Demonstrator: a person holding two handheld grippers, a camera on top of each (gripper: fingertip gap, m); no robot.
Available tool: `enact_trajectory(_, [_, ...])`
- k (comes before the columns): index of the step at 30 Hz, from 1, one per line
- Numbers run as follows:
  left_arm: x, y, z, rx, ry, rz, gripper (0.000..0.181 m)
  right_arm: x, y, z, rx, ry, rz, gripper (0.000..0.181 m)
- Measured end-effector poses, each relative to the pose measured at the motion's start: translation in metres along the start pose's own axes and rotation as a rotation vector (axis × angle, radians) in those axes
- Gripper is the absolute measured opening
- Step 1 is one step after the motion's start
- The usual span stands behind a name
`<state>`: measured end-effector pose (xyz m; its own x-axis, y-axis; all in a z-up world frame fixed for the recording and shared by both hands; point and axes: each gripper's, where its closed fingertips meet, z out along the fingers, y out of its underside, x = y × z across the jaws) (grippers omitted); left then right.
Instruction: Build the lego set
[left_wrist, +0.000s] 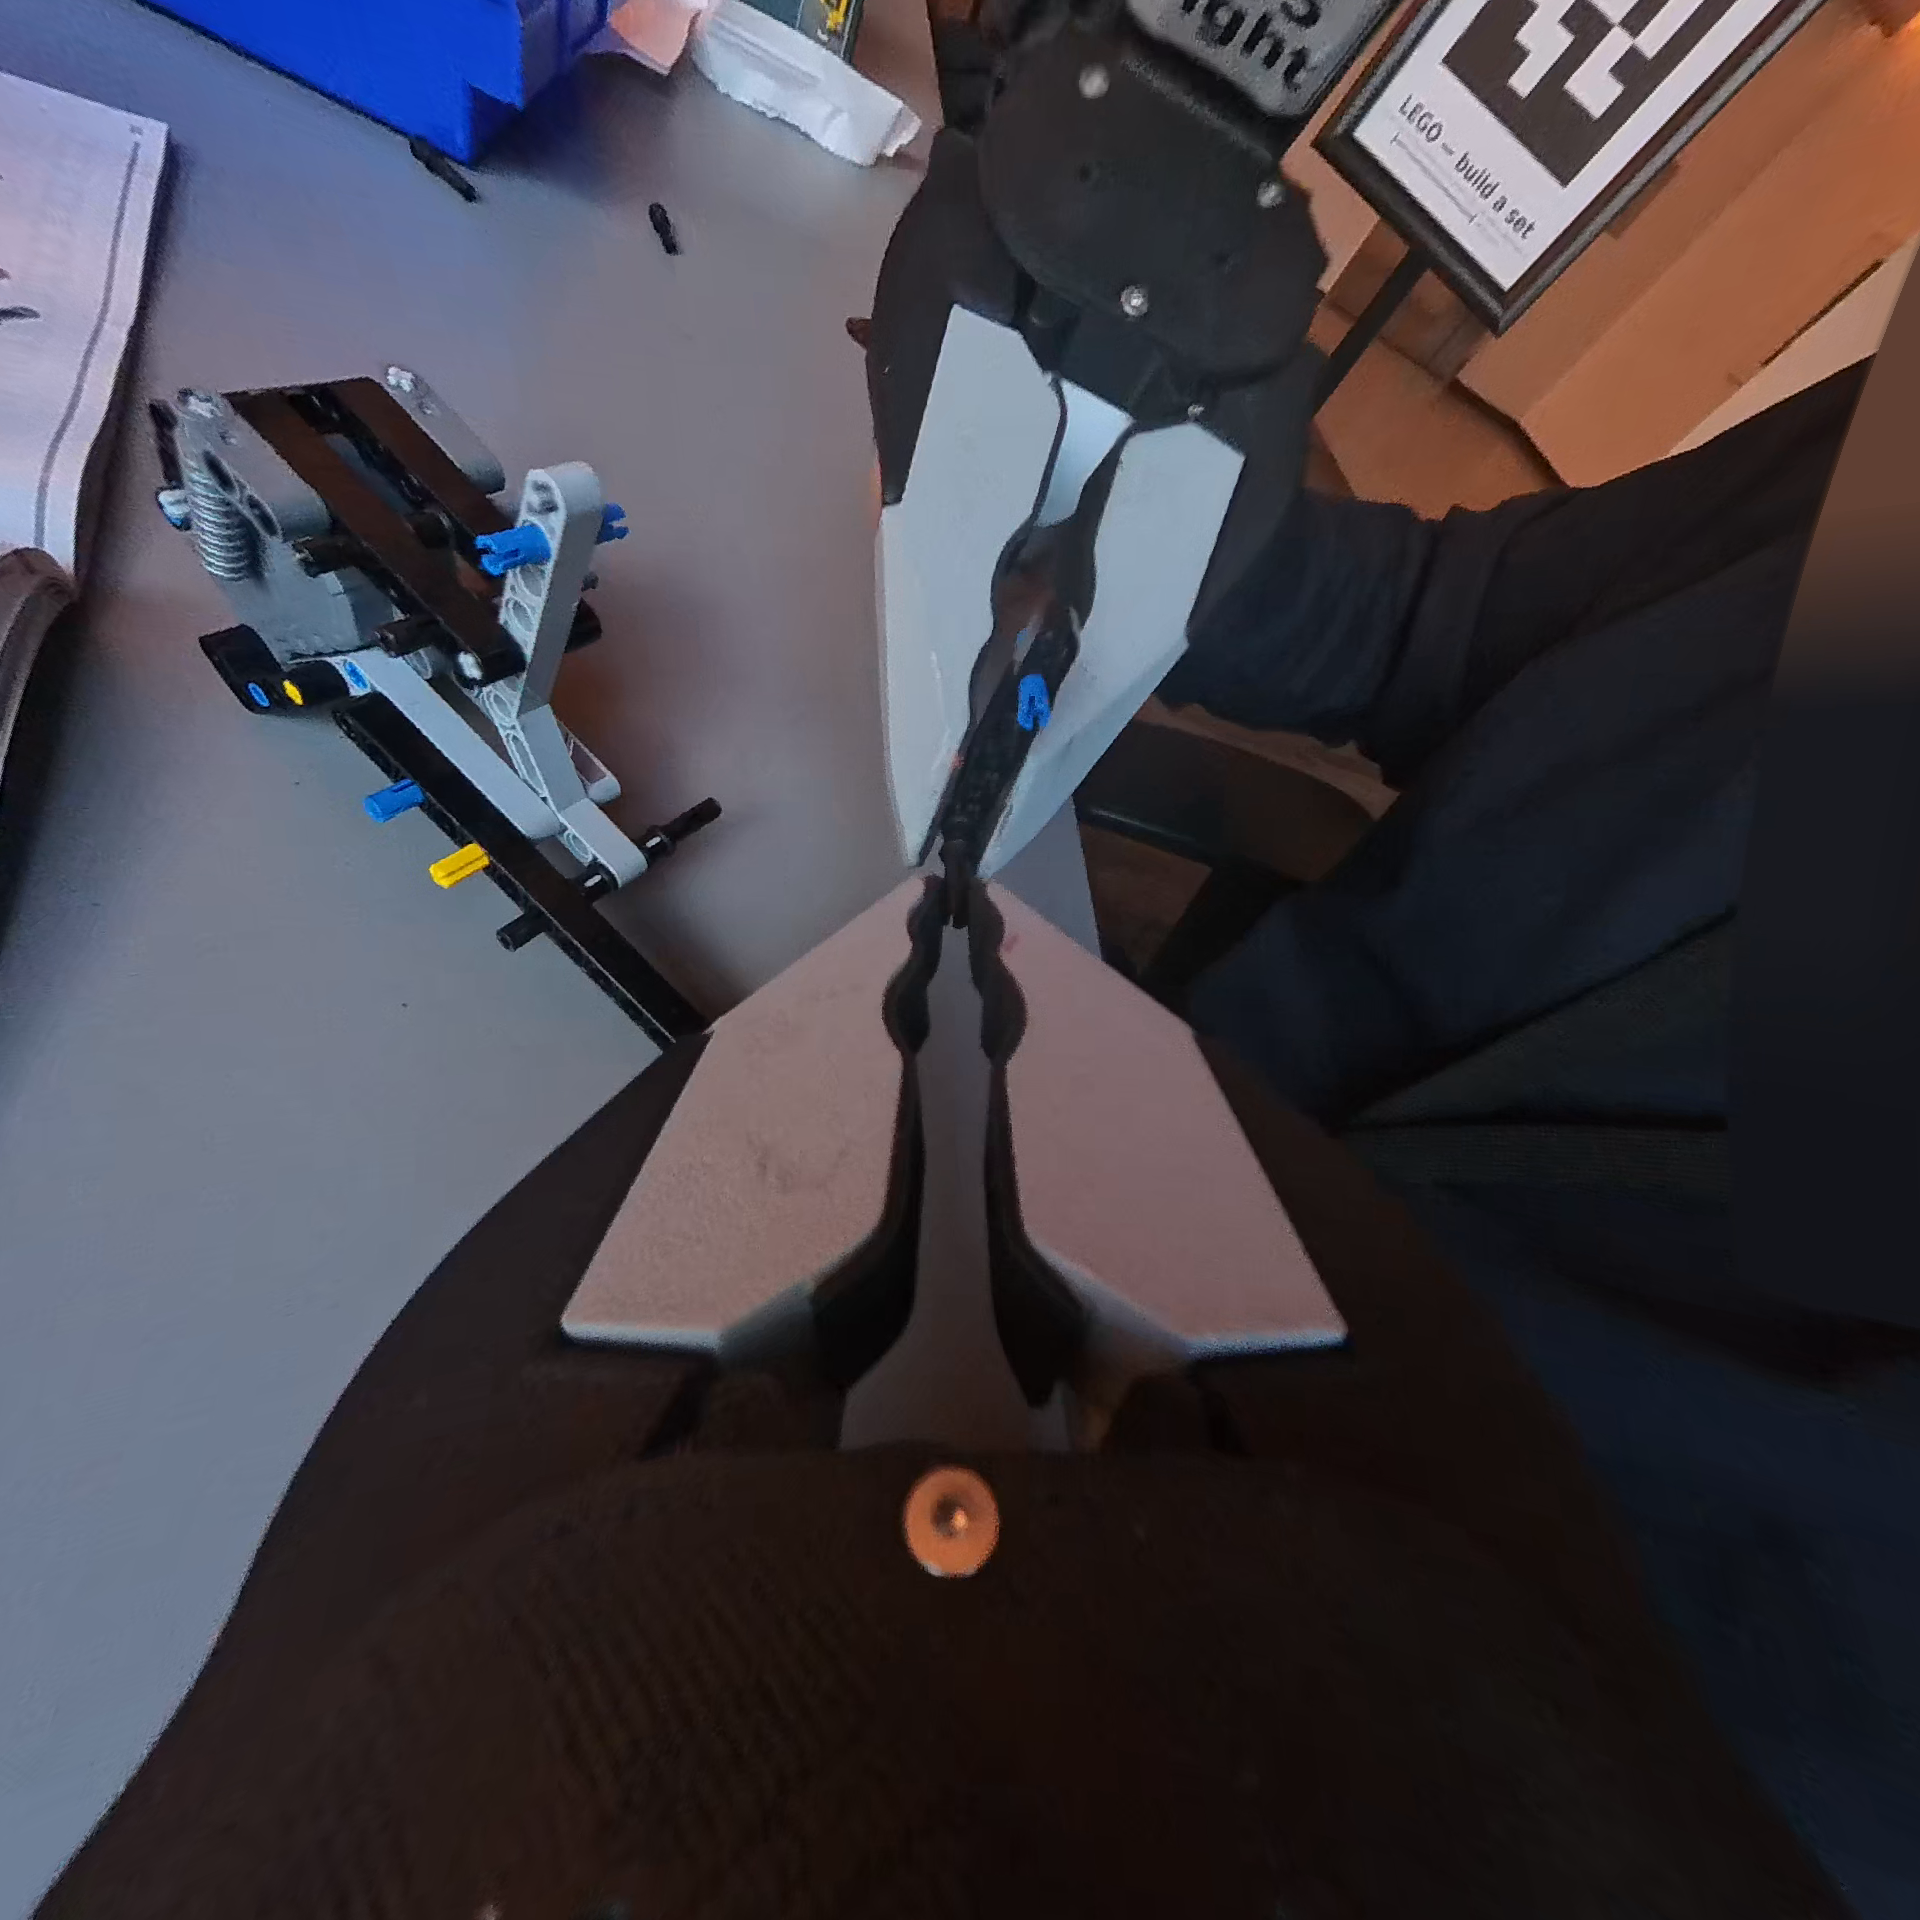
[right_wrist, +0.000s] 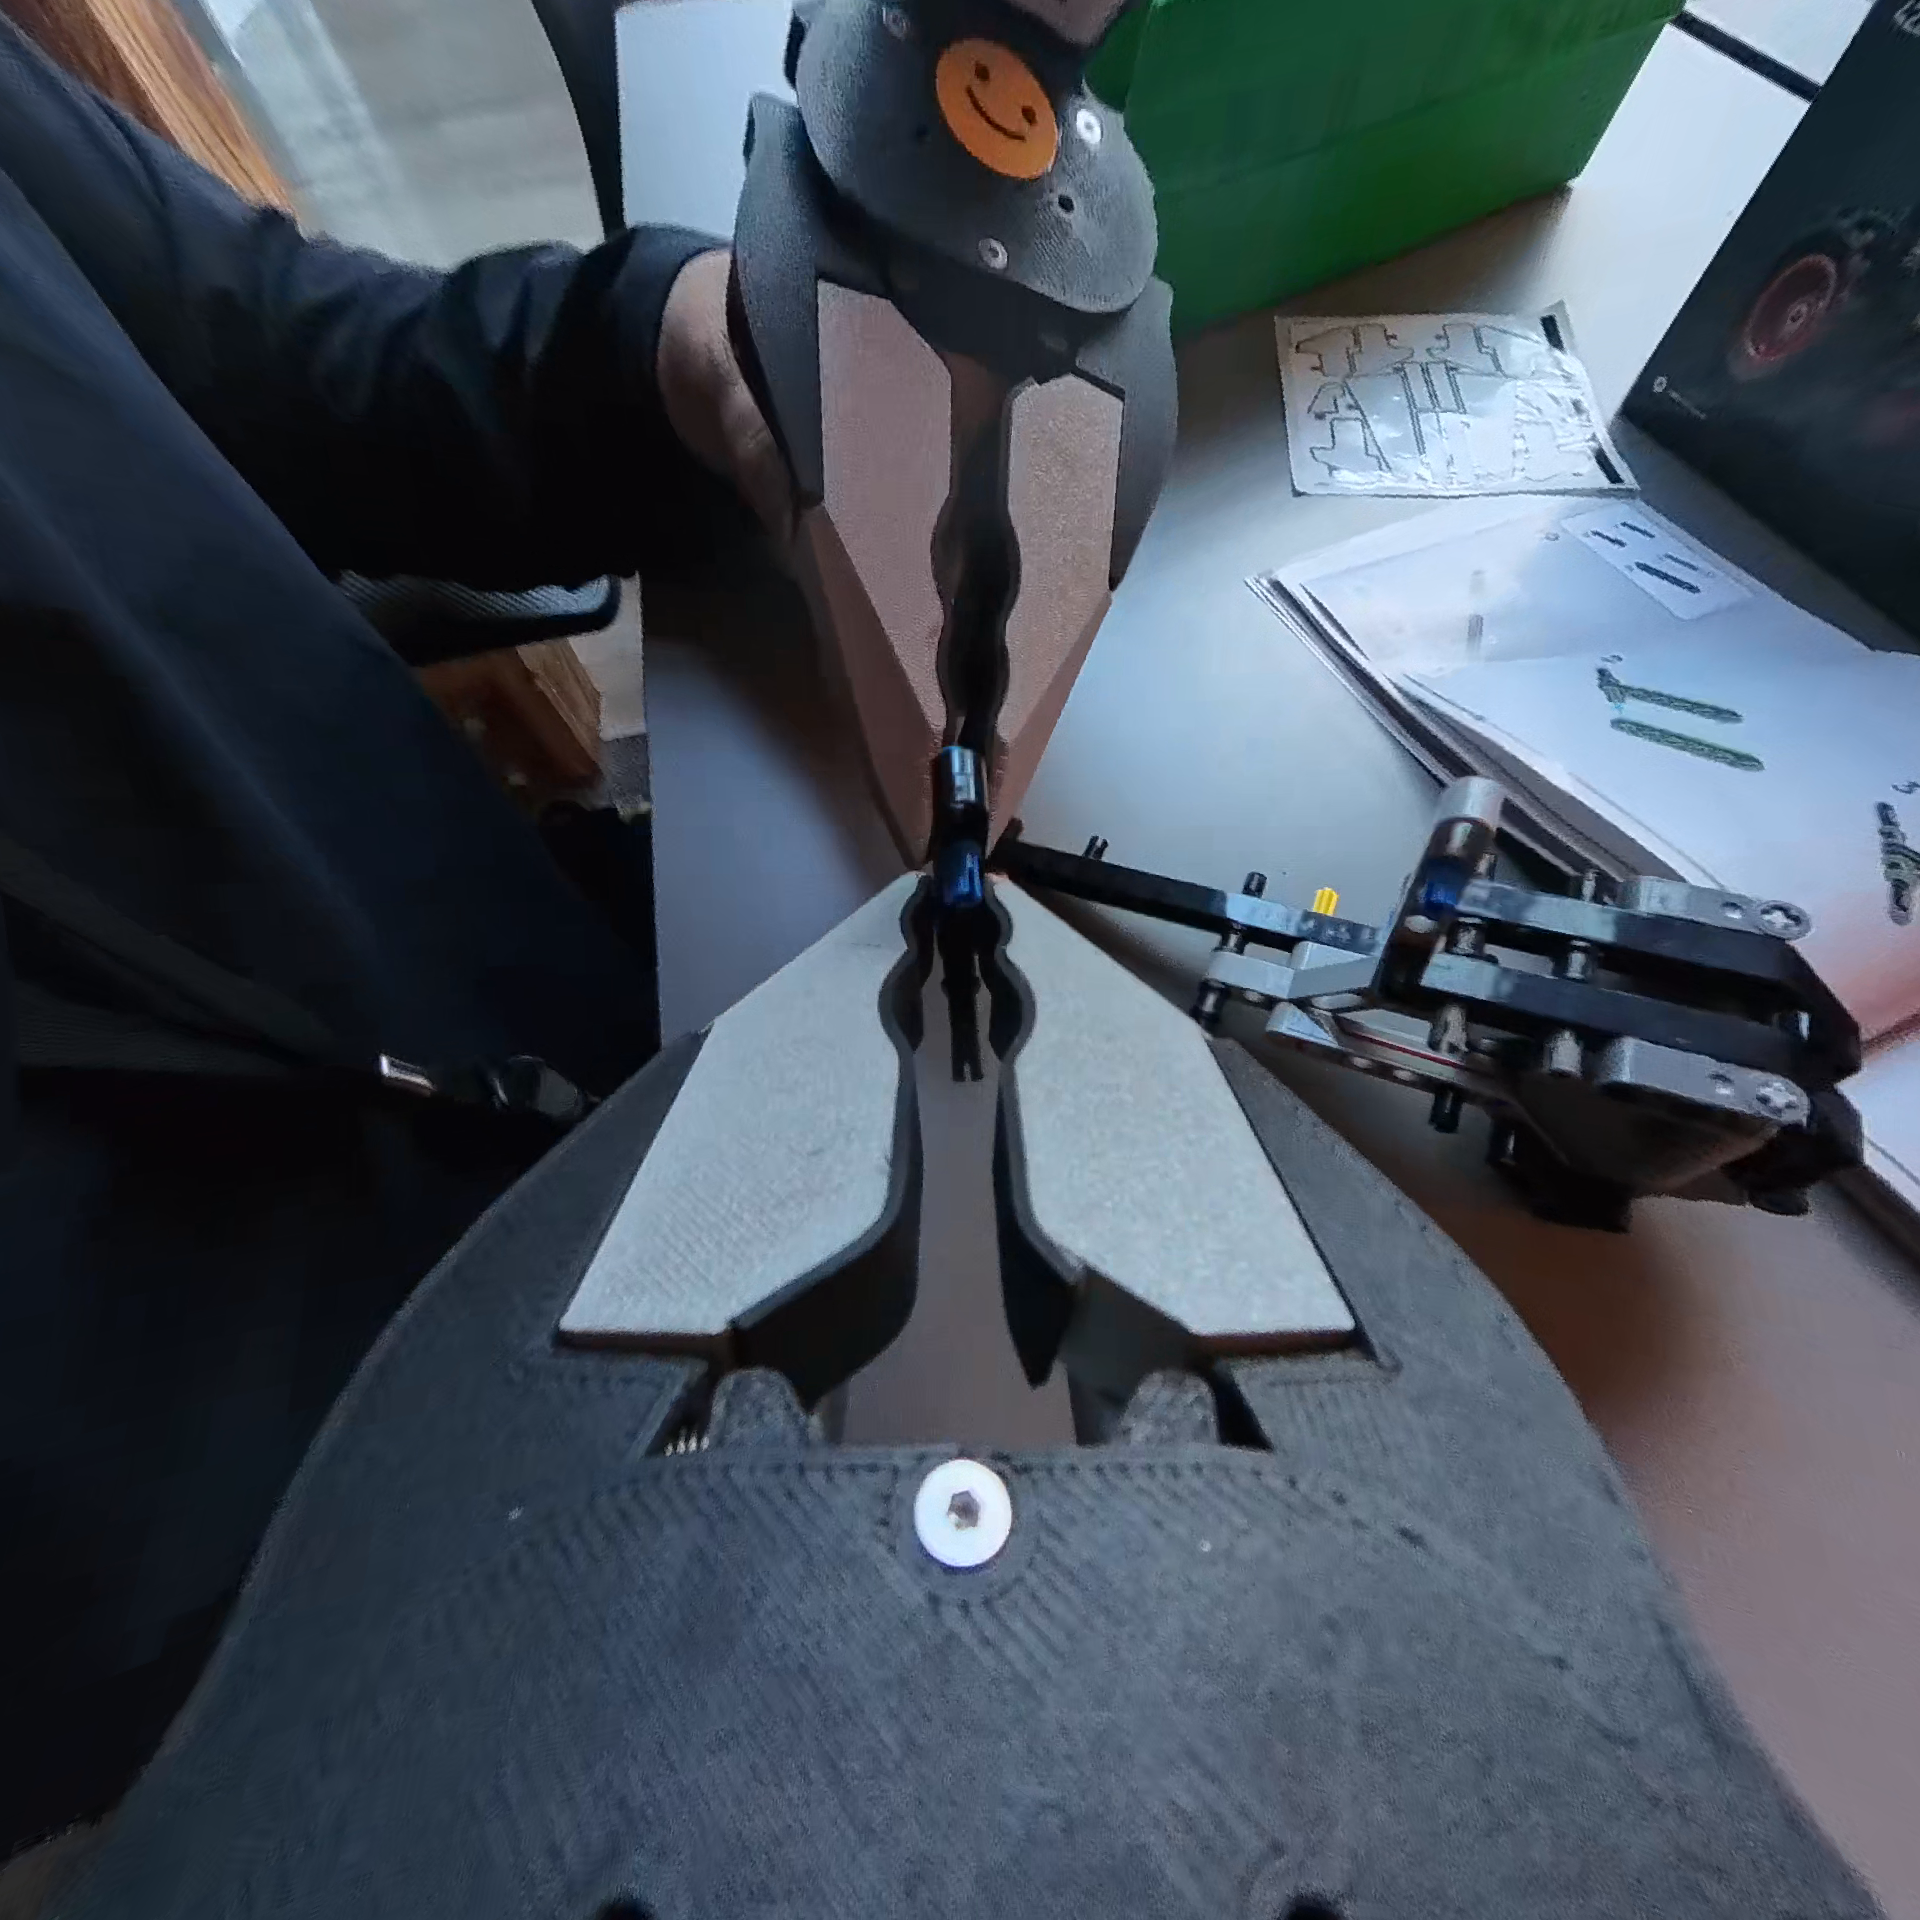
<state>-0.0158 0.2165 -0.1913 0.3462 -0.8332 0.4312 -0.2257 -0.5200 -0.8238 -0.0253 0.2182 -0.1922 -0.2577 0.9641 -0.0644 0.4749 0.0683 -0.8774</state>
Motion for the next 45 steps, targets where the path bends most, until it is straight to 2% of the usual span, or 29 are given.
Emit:
enact_trajectory(3, [0.002, -0.002, -0.001, 0.016, 0.016, -0.008, 0.002, -0.002, -0.003, -0.001, 0.053, -0.032, 0.047, 0.005])
enact_trajectory(9, [-0.005, -0.002, -0.001, 0.016, -0.02, -0.006, 0.003, 0.003, 0.0, 0.002, 0.057, -0.029, 0.105, 0.005])
enact_trajectory(12, [-0.015, 0.0, -0.006, 0.0, -0.081, -0.019, 0.027, 0.017, 0.014, 0.005, -0.01, 0.06, 0.136, 0.005])
enact_trajectory(15, [-0.045, 0.008, -0.019, -0.02, -0.241, -0.088, 0.026, 0.031, 0.029, 0.007, -0.094, 0.159, 0.169, 0.005])
enact_trajectory(20, [-0.052, 0.026, -0.008, -0.139, -0.267, -0.178, 0.034, 0.037, 0.04, 0.014, -0.181, 0.239, 0.174, 0.005])
enact_trajectory(24, [-0.057, 0.031, -0.003, -0.181, -0.309, -0.18, 0.013, 0.037, 0.039, 0.018, -0.187, 0.265, 0.184, 0.005])
enact_trajectory(45, [-0.058, 0.03, -0.001, -0.146, -0.283, -0.219, 0.012, 0.039, 0.039, 0.02, -0.182, 0.253, 0.231, 0.006])
